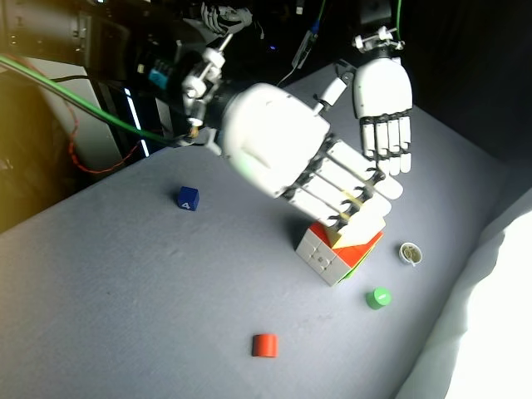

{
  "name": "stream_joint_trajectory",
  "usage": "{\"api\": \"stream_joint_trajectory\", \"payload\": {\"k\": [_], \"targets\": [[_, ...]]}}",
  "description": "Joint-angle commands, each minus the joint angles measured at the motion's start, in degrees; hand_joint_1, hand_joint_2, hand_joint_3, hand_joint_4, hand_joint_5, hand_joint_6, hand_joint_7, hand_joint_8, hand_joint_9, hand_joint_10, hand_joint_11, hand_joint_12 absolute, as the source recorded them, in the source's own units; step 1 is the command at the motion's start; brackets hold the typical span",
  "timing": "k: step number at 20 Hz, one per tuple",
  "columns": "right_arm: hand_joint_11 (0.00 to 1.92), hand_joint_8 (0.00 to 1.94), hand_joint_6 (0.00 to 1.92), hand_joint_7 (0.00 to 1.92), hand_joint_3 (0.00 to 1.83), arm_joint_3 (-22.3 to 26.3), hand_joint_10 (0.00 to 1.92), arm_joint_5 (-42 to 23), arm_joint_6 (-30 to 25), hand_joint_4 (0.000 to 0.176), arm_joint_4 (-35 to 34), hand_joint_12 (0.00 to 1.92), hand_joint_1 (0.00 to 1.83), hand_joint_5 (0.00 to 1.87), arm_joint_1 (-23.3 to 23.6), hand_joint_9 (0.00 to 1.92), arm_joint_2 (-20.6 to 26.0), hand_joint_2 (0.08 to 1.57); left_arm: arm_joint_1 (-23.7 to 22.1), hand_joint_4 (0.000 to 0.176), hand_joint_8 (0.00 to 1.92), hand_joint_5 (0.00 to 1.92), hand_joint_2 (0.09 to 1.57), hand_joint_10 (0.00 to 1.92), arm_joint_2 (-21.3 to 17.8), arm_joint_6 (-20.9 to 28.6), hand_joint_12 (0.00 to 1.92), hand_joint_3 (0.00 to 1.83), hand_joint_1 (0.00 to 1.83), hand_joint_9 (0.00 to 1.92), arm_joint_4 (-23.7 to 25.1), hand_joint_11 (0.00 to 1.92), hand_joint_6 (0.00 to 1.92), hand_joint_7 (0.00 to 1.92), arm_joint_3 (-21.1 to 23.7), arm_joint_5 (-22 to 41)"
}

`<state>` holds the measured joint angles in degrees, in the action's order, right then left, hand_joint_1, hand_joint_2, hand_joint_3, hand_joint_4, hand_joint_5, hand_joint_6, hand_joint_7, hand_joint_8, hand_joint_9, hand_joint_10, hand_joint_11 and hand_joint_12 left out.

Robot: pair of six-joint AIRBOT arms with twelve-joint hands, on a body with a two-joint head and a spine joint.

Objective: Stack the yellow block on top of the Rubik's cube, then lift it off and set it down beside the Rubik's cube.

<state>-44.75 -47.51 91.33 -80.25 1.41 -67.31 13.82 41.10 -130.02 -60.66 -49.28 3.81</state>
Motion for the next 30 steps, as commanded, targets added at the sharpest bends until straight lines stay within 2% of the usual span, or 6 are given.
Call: {"api": "stream_joint_trajectory", "payload": {"k": [1,9,12,16,25,30], "targets": [[0.00,0.00,0.00,0.00,0.00,-0.3,0.00,-1.8,-0.4,0.000,3.6,0.00,1.43,0.00,1.2,0.00,0.2,1.01,-0.5,0.000,0.00,0.00,0.85,0.00,-1.1,0.1,0.00,0.01,0.05,0.00,0.8,0.00,0.00,0.00,0.2,2.8],[0.00,0.00,0.00,0.00,0.00,-11.1,0.00,4.8,1.6,0.000,-6.6,0.00,1.40,0.00,3.6,0.00,-6.0,0.98,1.1,0.000,0.00,0.00,0.86,0.00,-3.1,0.0,0.00,0.00,0.06,0.00,4.8,0.00,0.00,0.00,2.7,-0.8],[0.00,0.00,0.00,0.00,0.00,-12.5,0.00,7.4,1.9,0.000,-6.9,0.00,1.41,0.00,3.8,0.00,-6.7,0.98,1.2,0.000,0.00,0.00,0.85,0.00,-3.7,0.0,0.00,0.00,0.08,0.00,6.5,0.00,0.00,0.00,3.0,-1.1],[0.00,0.00,0.00,0.00,0.00,-13.6,0.00,11.4,5.5,0.000,-10.7,0.00,1.43,0.00,3.6,0.00,-7.6,0.97,-2.9,0.000,0.00,0.00,0.86,0.00,-4.5,-0.1,0.00,0.00,0.07,0.00,11.8,0.00,0.00,0.00,2.8,-1.8],[0.00,0.00,0.00,0.00,0.00,-18.6,0.00,11.5,6.8,0.000,-11.5,0.00,1.40,0.00,1.6,0.00,-11.4,0.98,-3.6,0.000,0.00,0.00,0.86,0.00,-4.0,-0.1,0.00,0.00,0.06,0.00,10.1,0.00,0.00,0.00,1.2,-3.9],[0.00,0.00,0.00,0.00,0.00,-20.8,0.00,13.1,7.3,0.000,-11.4,0.00,1.40,0.00,0.1,0.00,-12.9,0.99,-5.1,0.000,0.00,0.00,0.86,0.00,-4.1,-0.1,0.00,0.00,0.10,0.00,12.8,0.00,0.00,0.00,0.4,-5.5]]}}
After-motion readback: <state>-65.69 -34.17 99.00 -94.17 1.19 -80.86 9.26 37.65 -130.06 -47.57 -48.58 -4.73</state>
